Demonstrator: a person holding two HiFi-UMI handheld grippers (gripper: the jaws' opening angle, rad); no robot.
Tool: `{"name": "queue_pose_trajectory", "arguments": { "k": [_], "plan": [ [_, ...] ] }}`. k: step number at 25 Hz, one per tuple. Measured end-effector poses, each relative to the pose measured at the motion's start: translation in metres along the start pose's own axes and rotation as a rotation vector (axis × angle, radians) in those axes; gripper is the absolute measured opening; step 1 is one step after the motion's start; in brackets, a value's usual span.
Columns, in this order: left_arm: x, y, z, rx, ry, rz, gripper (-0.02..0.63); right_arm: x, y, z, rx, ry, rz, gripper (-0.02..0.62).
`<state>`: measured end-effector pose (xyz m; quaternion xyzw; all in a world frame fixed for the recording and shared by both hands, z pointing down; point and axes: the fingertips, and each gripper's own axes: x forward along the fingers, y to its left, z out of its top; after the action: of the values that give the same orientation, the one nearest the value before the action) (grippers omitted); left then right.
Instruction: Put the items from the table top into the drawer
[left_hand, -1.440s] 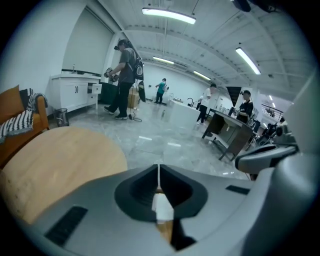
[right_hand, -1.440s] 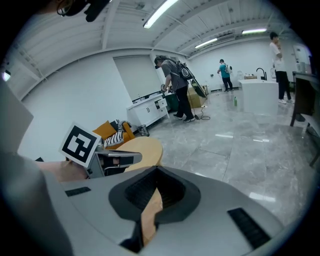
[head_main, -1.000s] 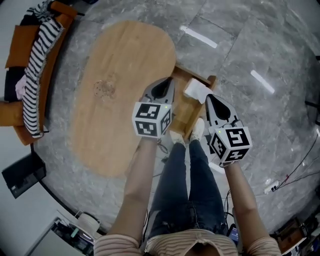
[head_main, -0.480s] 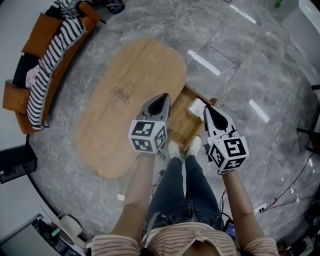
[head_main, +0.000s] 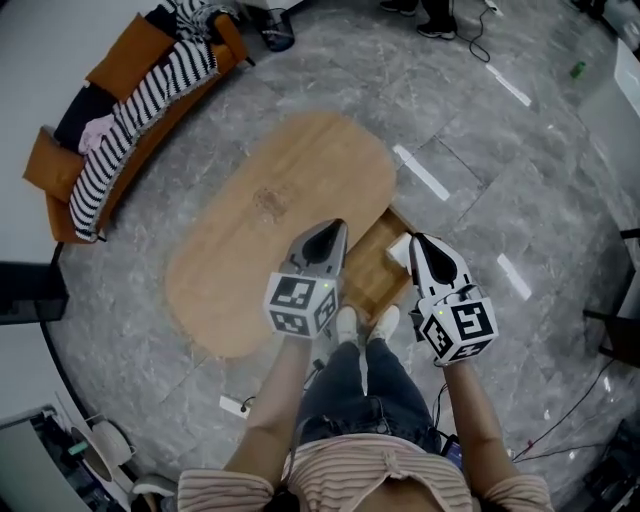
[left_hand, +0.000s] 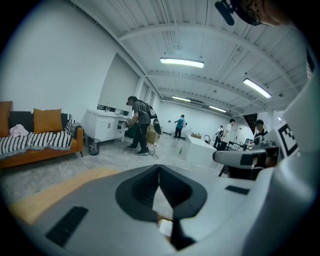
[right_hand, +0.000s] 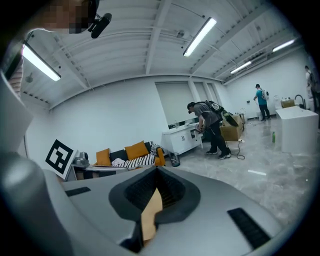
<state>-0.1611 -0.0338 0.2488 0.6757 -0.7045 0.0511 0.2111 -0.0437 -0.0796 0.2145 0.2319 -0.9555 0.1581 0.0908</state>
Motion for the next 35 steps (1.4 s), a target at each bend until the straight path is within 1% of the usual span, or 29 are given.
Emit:
{"name": "queue_pose_trajectory", "arguments": {
  "k": [8,18,24,29,32,35],
  "plan": [
    [-0.042,0.007,0.03,-0.016,-0.088,0.057,0.015,0.0,0.036,0.017,-0.054,0.003,0.076,0.008],
    [-0.084,0.021,0.044,-0.019,-0.141,0.12,0.015,0.001,0.077,0.047,-0.107,-0.052,0.159,0.008],
    [-0.107,0.026,0.047,-0.053,-0.176,0.145,0.015,0.001,0.101,0.056,-0.127,-0.074,0.194,0.008],
    [-0.121,0.032,0.049,-0.042,-0.188,0.165,0.015,0.003,0.113,0.056,-0.134,-0.08,0.209,0.008],
    [-0.138,0.036,0.052,-0.051,-0.201,0.181,0.015,-0.001,0.123,0.057,-0.127,-0.075,0.204,0.008],
    [-0.153,0.039,0.063,-0.043,-0.224,0.194,0.015,-0.006,0.131,0.069,-0.121,-0.093,0.201,0.008]
  ]
}}
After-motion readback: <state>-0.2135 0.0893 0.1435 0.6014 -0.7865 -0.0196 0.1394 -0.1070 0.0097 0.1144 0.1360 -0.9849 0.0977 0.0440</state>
